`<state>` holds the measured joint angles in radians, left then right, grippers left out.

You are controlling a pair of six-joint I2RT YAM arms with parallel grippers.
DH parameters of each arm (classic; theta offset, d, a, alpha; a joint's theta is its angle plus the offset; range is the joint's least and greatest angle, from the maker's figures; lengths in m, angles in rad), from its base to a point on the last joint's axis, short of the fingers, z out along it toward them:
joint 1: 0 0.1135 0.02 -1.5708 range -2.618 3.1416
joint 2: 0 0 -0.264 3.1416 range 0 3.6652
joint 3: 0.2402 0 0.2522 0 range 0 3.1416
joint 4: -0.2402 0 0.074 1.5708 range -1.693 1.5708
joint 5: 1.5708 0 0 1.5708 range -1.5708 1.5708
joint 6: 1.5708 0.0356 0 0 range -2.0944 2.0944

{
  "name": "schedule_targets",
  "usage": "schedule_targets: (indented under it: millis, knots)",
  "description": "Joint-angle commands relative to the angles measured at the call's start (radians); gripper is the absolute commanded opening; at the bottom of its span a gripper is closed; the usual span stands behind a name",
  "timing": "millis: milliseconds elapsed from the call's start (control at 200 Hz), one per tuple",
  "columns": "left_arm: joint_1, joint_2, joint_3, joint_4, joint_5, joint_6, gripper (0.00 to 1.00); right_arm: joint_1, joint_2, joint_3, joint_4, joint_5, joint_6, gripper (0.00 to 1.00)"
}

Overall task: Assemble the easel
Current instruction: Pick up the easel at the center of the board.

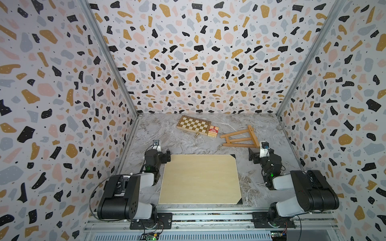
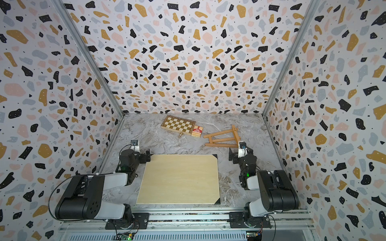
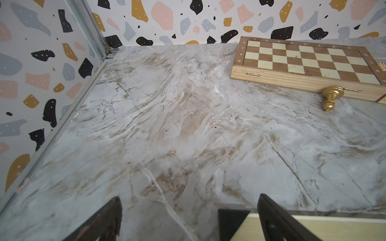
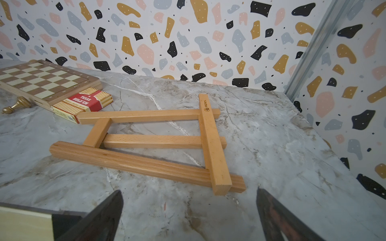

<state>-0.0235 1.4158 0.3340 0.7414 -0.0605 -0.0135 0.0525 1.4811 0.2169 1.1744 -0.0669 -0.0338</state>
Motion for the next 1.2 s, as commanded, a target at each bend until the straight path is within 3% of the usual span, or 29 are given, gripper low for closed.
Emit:
schedule_targets:
  millis: [0,120,230,370,491,581,666,781,876,1196]
  knots:
    - [-0.004,-0.067,0.014,-0.019,0.004,0.005,0.99,0.001,-0.015,0.027,-0.024,0.002,0.008,1.00]
    - [-0.004,-0.191,0.038,-0.159,0.005,0.000,0.99,0.001,-0.085,0.105,-0.220,-0.005,0.011,1.00]
    - [-0.004,-0.326,0.059,-0.279,0.000,-0.033,0.99,-0.019,-0.207,0.137,-0.379,0.029,0.095,1.00]
    - [-0.004,-0.482,0.116,-0.459,-0.011,-0.190,0.99,-0.077,-0.367,0.173,-0.529,-0.040,0.250,1.00]
    - [-0.004,-0.577,0.181,-0.673,-0.079,-0.390,0.99,-0.088,-0.473,0.263,-0.837,0.036,0.454,1.00]
    - [-0.004,-0.627,0.173,-0.762,-0.172,-0.532,0.99,-0.100,-0.525,0.248,-0.946,0.046,0.565,1.00]
    - [-0.003,-0.666,0.174,-0.799,-0.118,-0.545,0.99,-0.124,-0.557,0.241,-1.003,-0.008,0.574,1.00]
    - [-0.003,-0.703,0.206,-0.894,-0.004,-0.552,0.99,-0.106,-0.526,0.301,-1.130,-0.010,0.552,1.00]
    - [-0.009,-0.714,0.204,-0.909,0.094,-0.580,0.99,-0.010,-0.463,0.375,-1.229,0.065,0.491,1.00]
    - [-0.149,-0.705,0.226,-0.978,0.158,-0.616,0.99,0.338,-0.125,0.632,-1.325,0.216,0.300,1.00]
